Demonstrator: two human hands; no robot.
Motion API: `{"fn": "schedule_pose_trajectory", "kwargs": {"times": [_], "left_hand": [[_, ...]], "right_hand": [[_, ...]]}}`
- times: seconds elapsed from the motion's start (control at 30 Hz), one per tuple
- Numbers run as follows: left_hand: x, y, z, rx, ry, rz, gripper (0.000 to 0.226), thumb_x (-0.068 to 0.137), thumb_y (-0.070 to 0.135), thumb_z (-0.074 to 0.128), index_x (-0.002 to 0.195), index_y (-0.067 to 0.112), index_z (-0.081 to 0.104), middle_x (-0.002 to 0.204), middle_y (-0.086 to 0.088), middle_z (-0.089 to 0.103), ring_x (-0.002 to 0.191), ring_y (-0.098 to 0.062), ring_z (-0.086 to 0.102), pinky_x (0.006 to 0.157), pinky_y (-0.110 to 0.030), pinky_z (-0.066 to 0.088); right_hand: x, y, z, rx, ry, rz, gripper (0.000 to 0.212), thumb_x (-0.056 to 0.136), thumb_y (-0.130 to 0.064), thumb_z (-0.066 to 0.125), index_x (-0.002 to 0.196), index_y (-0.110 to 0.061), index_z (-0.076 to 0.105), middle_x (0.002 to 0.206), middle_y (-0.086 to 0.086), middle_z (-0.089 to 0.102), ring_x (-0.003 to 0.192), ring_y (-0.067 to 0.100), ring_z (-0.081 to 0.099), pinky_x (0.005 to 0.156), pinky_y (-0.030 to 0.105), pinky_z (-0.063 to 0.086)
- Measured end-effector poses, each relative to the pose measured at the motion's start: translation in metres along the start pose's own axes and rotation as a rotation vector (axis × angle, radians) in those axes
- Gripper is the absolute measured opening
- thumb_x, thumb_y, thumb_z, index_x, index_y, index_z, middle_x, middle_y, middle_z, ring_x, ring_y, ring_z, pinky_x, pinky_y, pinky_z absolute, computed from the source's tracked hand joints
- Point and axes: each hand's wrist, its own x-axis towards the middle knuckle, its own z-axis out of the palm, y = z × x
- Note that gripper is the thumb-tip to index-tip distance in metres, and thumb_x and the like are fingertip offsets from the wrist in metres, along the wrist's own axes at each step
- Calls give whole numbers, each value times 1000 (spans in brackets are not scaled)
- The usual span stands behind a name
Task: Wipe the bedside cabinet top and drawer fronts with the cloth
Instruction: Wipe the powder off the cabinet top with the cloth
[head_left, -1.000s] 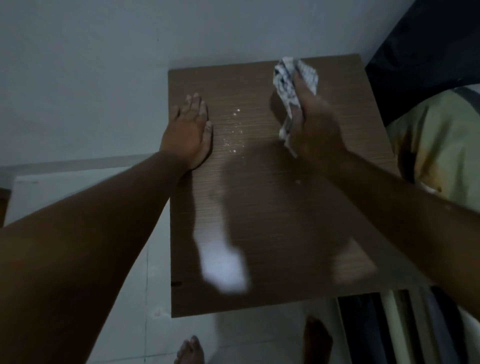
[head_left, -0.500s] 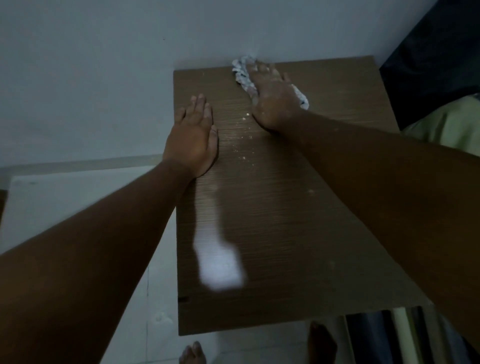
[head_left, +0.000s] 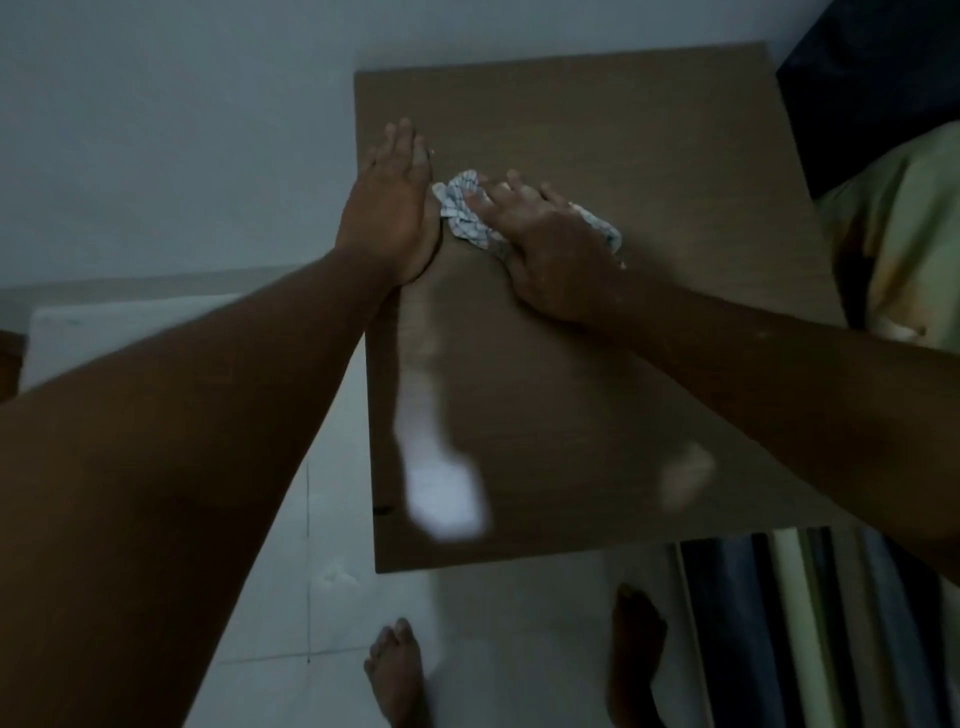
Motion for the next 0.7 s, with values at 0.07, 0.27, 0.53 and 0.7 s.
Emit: {"fn": "schedule_pose_trajectory", "kwargs": {"times": [0.07,0.27,0.53,0.7], "left_hand": [[-1,2,-2,13,3,0,58,105,24,28,157,-3,20,166,-23,13,156,-34,9,127,-42,10],[-3,2,-1,12,-5,-10,59,107,27,26,158,-2,18,167,-22,10,156,-32,7,127,-40,7],[-9,5,-4,17,-3,-25,59,107,27,24,159,0,17,167,-21,10,156,-32,6,125,-35,4],[-7,3,-1,39,-4,-35,59,107,28,24,159,1,17,167,-19,11,156,-30,7,125,-34,4]], "right_hand": [[-19,-9,5,7,-18,-30,53,102,-24,36,154,-18,29,159,8,31,148,33,24,120,48,20],[-79,-36,23,-1,-92,-149,61,101,-24,42,158,-22,19,163,4,23,149,29,19,120,46,18],[-155,-75,41,82,-169,-202,58,100,-22,40,156,-21,26,161,4,26,150,27,19,121,46,16],[-192,-97,46,115,-173,-226,63,95,-11,52,154,-19,29,160,5,29,148,27,23,121,40,11]]}}
